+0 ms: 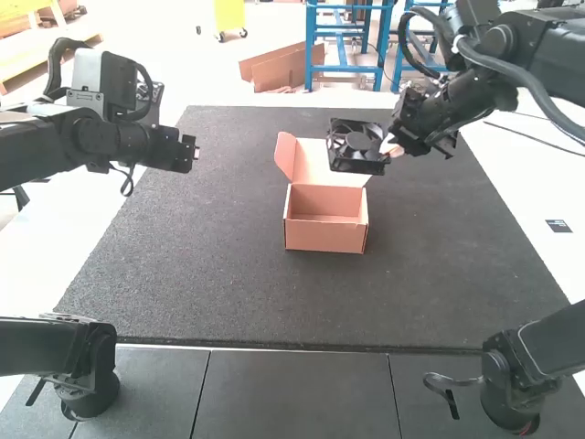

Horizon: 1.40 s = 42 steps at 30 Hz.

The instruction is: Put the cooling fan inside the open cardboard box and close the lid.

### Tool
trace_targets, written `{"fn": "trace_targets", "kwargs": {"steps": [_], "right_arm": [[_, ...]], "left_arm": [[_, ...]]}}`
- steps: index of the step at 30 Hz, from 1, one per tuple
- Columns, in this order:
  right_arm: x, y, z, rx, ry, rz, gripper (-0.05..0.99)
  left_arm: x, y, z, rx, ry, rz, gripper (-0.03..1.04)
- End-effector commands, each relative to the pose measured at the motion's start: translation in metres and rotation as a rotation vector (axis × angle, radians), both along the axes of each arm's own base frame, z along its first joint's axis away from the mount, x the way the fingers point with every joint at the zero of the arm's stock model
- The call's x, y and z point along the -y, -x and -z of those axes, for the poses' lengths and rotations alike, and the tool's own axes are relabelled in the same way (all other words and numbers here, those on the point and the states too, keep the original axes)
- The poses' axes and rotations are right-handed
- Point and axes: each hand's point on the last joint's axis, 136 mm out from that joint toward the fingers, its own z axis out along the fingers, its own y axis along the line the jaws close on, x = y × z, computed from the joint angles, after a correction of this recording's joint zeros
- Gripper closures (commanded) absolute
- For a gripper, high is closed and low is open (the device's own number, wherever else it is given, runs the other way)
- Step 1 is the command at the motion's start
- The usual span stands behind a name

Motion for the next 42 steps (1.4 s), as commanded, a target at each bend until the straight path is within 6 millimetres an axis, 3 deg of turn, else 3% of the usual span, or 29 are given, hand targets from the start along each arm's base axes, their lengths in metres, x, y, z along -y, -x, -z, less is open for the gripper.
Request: {"fn": "trace_targets", "kwargs": {"steps": [1,9,19,35,42], "right_arm": [[-0.016,0.001,-0.006,-0.003,-0.045,0.013,0.94],[-0.039,-0.01,0.013,-0.03,-0.038,-0.022,0.94],[-0.05,-0.037,0.045,-0.074,-0.021,0.02,0.95],[-0.05,-0.057,0.108,-0.097,0.053,0.042,0.95],[-0.05,-0.07,0.121,-0.051,0.063,0.064,0.95]], "left_arm": [[0.0,0.007,-0.008,0.024,0.023,-0.003,0.04],[-0.002,0.015,-0.011,0.022,0.042,-0.015,0.04],[-0.003,0.016,-0.013,0.028,0.067,-0.031,0.04],[-0.002,0.019,-0.012,0.01,0.105,-0.052,0.04],[-0.002,0.019,-0.011,0.004,0.114,-0.055,0.04]]}}
